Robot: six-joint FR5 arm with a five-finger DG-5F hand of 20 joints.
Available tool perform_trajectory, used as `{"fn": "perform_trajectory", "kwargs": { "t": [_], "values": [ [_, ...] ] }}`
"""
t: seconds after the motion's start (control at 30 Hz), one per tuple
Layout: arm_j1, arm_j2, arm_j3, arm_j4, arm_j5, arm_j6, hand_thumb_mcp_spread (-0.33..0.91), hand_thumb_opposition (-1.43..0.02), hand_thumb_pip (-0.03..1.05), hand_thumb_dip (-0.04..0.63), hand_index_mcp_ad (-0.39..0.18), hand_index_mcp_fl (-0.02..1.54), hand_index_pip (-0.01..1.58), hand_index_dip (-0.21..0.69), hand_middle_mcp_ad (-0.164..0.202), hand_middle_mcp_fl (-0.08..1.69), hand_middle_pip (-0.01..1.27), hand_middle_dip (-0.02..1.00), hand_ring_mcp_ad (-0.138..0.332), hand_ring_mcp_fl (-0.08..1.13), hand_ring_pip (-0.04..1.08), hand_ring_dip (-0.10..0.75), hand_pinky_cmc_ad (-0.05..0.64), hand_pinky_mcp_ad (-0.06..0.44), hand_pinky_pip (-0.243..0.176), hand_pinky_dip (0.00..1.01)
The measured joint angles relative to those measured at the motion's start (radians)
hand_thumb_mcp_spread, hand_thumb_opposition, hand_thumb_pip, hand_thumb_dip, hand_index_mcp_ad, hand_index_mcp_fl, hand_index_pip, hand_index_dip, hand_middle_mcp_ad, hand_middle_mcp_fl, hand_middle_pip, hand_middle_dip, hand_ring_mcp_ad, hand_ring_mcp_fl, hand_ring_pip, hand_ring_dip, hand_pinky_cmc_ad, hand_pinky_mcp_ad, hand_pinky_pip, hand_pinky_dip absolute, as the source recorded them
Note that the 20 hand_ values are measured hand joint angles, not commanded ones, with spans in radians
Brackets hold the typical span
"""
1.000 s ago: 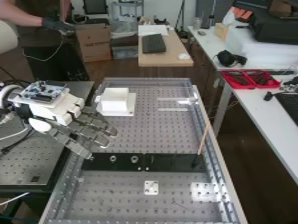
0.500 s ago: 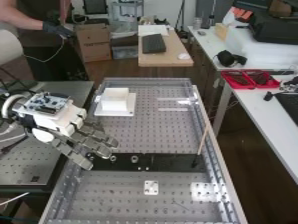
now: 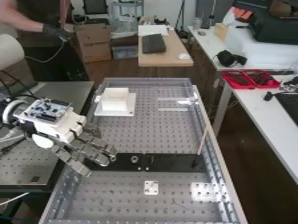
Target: Grab the smaller nut and place it in the white container
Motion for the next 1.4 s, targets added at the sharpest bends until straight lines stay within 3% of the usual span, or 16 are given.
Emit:
{"fn": "perform_trajectory", "kwargs": {
  "t": [0.17,0.33,0.8,1.07,1.4],
  "values": [
    [0.007,-0.009,-0.011,0.029,0.024,-0.013,0.40,-0.84,0.67,0.253,-0.127,0.01,1.39,0.372,0.080,0.04,0.13,0.22,0.148,0.00,0.09,0.073,0.379,0.293,-0.075,0.13],
    [0.014,-0.019,-0.024,0.049,0.040,-0.005,0.40,-0.84,0.65,0.253,-0.127,0.01,1.39,0.368,0.084,0.03,0.13,0.22,0.138,0.00,0.09,0.072,0.379,0.297,-0.058,0.14],
    [0.039,-0.055,-0.051,0.106,0.124,0.018,0.42,-0.84,0.62,0.253,-0.126,0.02,1.39,0.372,0.080,0.06,0.13,0.22,0.133,0.00,0.09,0.080,0.363,0.278,-0.058,0.14],
    [0.039,-0.075,-0.058,0.145,0.136,0.032,0.42,-0.84,0.62,0.253,-0.127,0.04,1.42,0.382,0.080,0.05,0.13,0.23,0.129,0.00,0.09,0.082,0.349,0.278,-0.058,0.13],
    [0.037,-0.100,-0.053,0.153,0.135,0.027,0.45,-0.84,0.62,0.253,-0.127,0.05,1.45,0.398,0.080,0.10,0.13,0.23,0.133,0.00,0.09,0.082,0.335,0.278,-0.026,0.14]
  ]
}}
